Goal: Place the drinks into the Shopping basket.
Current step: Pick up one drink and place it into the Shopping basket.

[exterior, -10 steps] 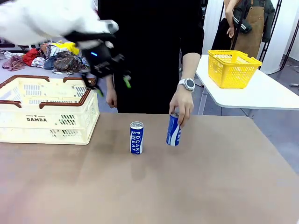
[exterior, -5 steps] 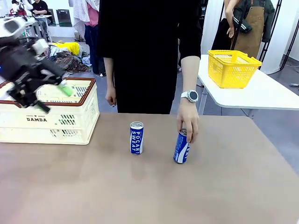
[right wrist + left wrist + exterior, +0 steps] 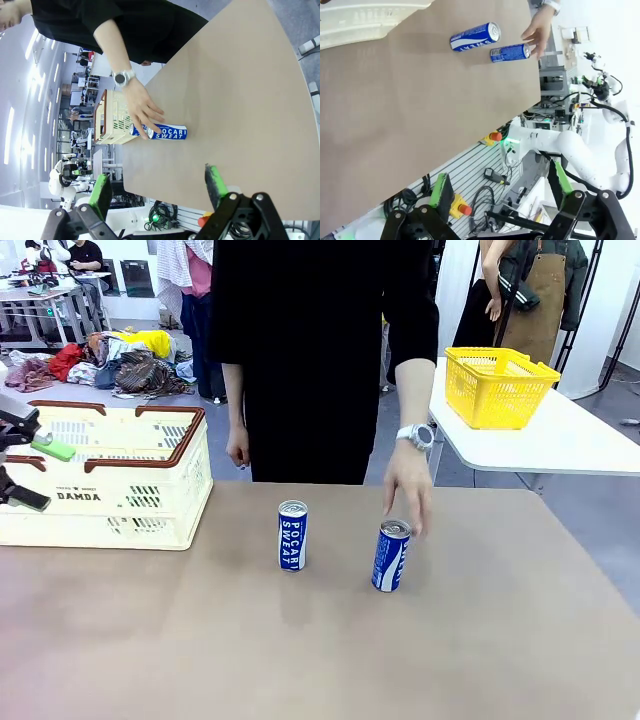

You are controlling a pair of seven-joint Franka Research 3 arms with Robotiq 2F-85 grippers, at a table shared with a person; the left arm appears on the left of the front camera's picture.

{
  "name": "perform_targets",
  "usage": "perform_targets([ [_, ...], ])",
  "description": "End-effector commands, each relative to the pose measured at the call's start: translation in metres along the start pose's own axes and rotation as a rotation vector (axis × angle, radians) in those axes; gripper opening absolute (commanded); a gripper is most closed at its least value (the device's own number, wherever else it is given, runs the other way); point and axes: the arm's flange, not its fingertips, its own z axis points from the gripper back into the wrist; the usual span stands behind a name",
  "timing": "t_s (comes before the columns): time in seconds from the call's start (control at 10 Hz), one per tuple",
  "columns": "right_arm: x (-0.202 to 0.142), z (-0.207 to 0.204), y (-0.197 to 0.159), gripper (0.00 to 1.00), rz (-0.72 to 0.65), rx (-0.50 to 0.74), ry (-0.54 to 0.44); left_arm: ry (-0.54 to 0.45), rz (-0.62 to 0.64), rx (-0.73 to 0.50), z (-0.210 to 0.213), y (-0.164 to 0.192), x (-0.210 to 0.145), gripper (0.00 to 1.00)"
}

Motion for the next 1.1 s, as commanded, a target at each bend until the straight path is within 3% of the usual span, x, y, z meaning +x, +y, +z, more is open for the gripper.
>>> perform_targets([
  [0.0, 0.002, 0.000, 0.001, 1.00, 0.022, 0.023, -0.008, 0.028, -0.002, 0.014, -0.038, -0.003, -0.017, 1.00],
  [0.3, 0.002, 0.000, 0.001, 1.00, 0.022, 0.023, -0.008, 0.187, 0.071, 0.204, -0.094, -0.079, 0.054, 1.00],
  [0.6, 0.002, 0.000, 0.001, 1.00, 0.022, 0.023, -0.008, 0.244, 0.210, 0.567, -0.179, -0.149, 0.147, 1.00],
  [0.8, 0.002, 0.000, 0.001, 1.00, 0.022, 0.023, -0.008, 0.338, 0.198, 0.733, -0.243, -0.175, 0.189, 1.00],
  [1.0, 0.002, 0.000, 0.001, 1.00, 0.022, 0.023, -0.008, 0.267, 0.231, 0.893, -0.299, -0.183, 0.205, 1.00],
])
